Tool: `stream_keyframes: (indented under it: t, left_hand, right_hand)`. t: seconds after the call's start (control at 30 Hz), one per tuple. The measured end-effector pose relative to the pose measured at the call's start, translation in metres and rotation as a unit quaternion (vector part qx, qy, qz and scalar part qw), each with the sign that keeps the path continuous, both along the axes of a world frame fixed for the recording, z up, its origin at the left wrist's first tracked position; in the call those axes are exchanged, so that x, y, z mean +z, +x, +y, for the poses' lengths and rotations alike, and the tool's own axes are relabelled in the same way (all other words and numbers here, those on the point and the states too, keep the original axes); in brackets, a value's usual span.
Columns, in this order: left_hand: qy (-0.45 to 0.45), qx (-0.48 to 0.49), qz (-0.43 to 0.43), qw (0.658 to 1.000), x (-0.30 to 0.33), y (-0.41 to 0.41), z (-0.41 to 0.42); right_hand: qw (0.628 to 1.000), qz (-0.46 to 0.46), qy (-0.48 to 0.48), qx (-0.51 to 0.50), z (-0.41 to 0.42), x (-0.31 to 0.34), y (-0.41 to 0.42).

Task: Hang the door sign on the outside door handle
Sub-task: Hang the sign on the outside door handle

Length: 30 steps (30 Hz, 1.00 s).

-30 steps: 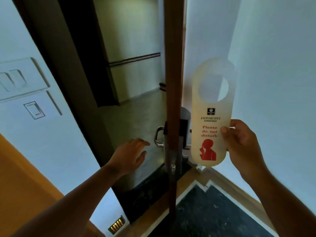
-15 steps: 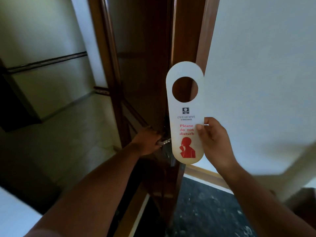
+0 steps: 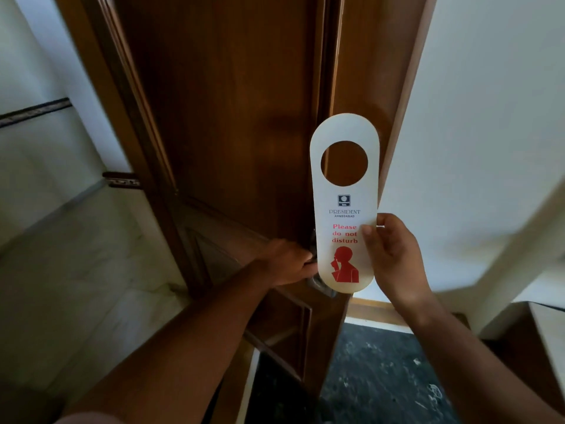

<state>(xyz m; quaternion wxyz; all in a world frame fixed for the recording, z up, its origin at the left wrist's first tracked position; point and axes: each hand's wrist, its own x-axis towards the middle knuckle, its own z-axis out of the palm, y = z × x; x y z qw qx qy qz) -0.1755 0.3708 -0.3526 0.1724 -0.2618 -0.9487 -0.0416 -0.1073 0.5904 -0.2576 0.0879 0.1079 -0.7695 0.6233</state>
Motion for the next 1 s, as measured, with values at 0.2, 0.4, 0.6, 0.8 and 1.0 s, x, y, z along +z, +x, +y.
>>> stream_keyframes:
  t: [0.2, 0.4, 0.6, 0.8, 1.0]
  left_hand:
    - [0.011, -0.015, -0.023, 1.0, 0.005, -0.023, 0.014]
    - [0.025, -0.029, -0.071, 0.997, 0.003, -0.037, 0.014]
    - [0.254, -0.042, 0.034, 0.966, 0.0, -0.019, -0.03]
    - [0.614, 0.096, -0.347, 0.702, -0.025, 0.01, -0.045]
    - [0.631, 0.135, -0.352, 0.678, -0.054, 0.005, -0.065]
  right_hand:
    - [0.997, -0.002, 0.027, -0.073, -0.01, -0.005, -0.01]
    - [0.984, 0.005, 0.029, -0.174, -0.033, -0.013, 0.0]
    - [0.982, 0.003, 0.046, -0.182, -0.049, -0.024, 0.02]
    - [0.982, -0.085, 0.108, -0.131, -0.099, -0.069, 0.019]
    - [0.977, -0.149, 0.114, -0.101, -0.131, -0.099, 0.009]
